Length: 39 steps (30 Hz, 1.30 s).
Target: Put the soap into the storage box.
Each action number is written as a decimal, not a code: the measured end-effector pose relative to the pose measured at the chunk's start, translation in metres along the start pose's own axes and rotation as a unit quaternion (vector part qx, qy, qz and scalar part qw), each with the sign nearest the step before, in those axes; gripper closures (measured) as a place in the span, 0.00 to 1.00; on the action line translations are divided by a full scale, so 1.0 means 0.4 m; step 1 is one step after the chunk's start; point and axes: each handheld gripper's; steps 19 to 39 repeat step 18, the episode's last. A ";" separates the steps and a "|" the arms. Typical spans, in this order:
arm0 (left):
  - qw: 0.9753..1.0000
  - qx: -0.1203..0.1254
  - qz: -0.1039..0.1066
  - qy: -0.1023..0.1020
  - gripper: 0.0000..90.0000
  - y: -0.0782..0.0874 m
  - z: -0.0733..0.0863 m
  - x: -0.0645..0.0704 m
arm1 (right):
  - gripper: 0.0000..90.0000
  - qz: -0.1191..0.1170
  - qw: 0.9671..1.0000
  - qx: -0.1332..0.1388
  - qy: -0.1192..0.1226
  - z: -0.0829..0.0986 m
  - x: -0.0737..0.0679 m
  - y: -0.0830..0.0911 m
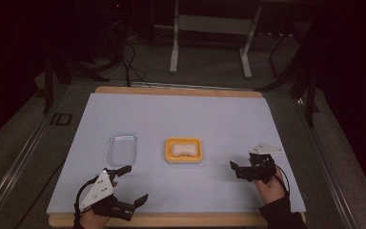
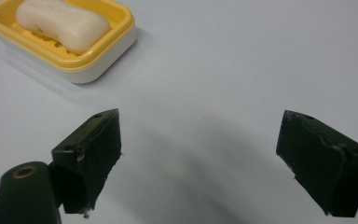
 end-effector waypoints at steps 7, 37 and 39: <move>1.000 -0.002 0.003 0.000 0.01 -0.003 0.000 0.001 | 0.15 -0.002 1.000 -0.001 0.002 0.006 0.001 -0.007; 1.000 -0.003 0.002 0.000 0.01 -0.003 0.000 0.001 | 0.15 -0.004 1.000 -0.002 0.002 0.007 0.005 -0.009; 1.000 -0.003 0.002 0.000 0.01 -0.003 0.000 0.001 | 0.15 -0.004 1.000 -0.002 0.002 0.007 0.005 -0.009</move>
Point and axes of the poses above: each handheld gripper's, and its own axes: y roughly backward along the jaws, z roughly out of its underside, x roughly to its right, and after that the axes turned 2 degrees about z, right-handed
